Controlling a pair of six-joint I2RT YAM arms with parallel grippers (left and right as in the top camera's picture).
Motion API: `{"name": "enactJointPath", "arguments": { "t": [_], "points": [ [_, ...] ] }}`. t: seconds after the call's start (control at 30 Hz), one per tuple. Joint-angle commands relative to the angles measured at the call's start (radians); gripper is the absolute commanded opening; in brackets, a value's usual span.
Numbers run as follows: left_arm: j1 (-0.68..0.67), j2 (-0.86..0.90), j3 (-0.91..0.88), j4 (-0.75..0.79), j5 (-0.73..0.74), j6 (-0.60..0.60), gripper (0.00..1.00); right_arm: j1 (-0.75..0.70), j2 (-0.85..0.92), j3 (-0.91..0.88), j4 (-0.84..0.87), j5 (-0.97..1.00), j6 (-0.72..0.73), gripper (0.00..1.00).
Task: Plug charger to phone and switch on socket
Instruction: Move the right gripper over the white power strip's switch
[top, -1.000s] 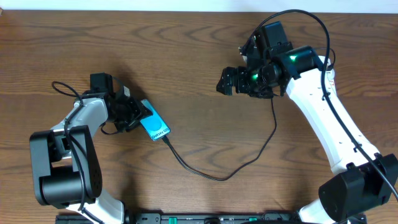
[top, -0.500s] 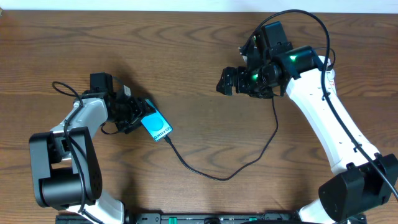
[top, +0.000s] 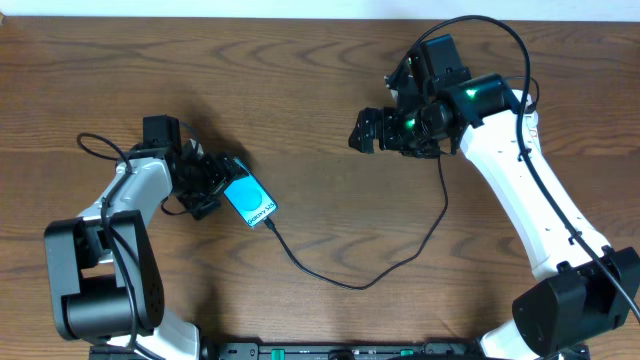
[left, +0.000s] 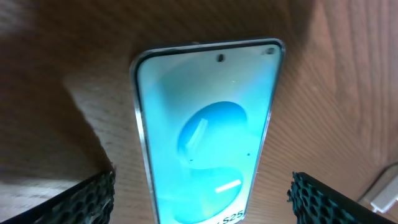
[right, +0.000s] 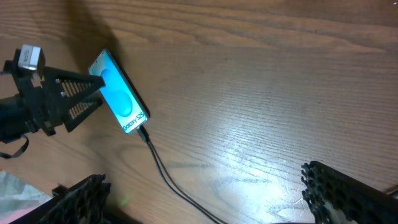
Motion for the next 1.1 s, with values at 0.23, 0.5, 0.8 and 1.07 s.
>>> {"name": "enactJointPath", "arguments": {
  "t": [0.23, 0.5, 0.8, 1.07],
  "points": [
    [0.002, -0.411, -0.004, -0.061, -0.065, -0.031, 0.93, -0.145, -0.025, 0.019, 0.003, 0.051, -0.011, 0.99],
    [0.002, -0.784, -0.004, -0.093, -0.069, -0.034, 0.93, -0.448, -0.026, 0.186, -0.072, 0.182, -0.019, 0.99],
    [0.002, -0.873, -0.005, -0.146, -0.069, -0.050, 0.93, -0.730, -0.018, 0.275, 0.039, 0.220, -0.108, 0.99],
    [0.002, -0.871, -0.005, -0.147, -0.069, -0.050, 0.93, -0.950, 0.157, 0.394, -0.067, -0.056, -0.277, 0.99]
  ]
}}
